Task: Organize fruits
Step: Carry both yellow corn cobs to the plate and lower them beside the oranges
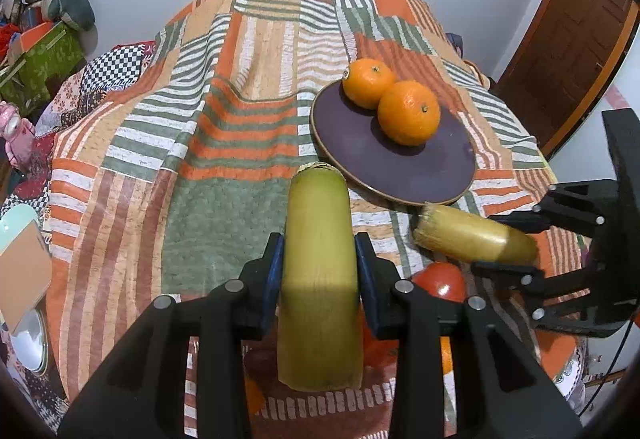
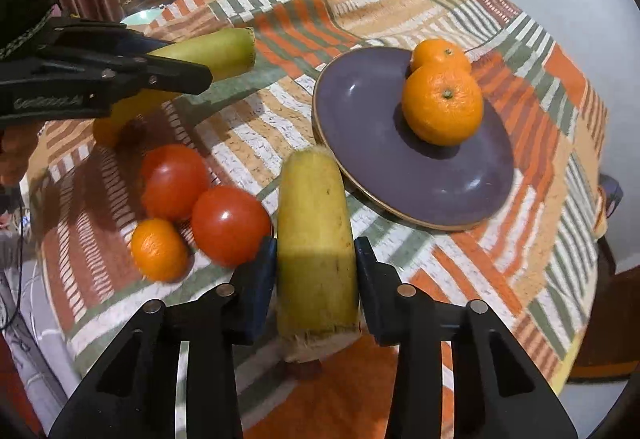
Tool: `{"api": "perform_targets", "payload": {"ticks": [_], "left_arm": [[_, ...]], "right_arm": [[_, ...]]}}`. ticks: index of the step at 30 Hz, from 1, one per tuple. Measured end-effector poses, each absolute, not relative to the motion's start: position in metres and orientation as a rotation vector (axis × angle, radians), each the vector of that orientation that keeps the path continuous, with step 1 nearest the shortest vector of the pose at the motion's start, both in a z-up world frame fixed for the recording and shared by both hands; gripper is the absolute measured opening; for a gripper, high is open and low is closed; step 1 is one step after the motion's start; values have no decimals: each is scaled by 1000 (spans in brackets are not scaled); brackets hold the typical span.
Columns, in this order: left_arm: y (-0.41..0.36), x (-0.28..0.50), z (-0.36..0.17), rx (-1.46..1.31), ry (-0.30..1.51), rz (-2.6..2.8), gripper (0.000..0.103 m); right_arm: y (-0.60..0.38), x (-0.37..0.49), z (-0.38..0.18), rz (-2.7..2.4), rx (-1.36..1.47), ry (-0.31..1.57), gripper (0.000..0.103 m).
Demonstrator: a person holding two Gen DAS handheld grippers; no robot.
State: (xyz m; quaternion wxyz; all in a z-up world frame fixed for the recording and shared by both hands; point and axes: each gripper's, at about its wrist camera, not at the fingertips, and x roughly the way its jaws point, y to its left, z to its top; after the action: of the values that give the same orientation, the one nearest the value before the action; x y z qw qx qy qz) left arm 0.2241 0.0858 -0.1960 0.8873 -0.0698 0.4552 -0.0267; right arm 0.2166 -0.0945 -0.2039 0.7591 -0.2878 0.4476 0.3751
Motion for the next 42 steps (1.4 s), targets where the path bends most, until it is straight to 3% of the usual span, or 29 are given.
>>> {"api": "perform_targets", "payload": {"ticks": [17,28,32,42], "left_arm": [[56,205,-174,-122,917,-102,35],[46,216,-176,-137,929,-120,35],[42,223,-176,-138,931,-123,35],[41,252,-167,-145,908,-105,35]], "right_arm": [[-177,214,-219,649,-504,1105,38],[-161,242,-233,657,-413,1074,42],[-159,247,-233,660,-398,1046,39],[-172,249,-198,646,-244,948,36]]}}
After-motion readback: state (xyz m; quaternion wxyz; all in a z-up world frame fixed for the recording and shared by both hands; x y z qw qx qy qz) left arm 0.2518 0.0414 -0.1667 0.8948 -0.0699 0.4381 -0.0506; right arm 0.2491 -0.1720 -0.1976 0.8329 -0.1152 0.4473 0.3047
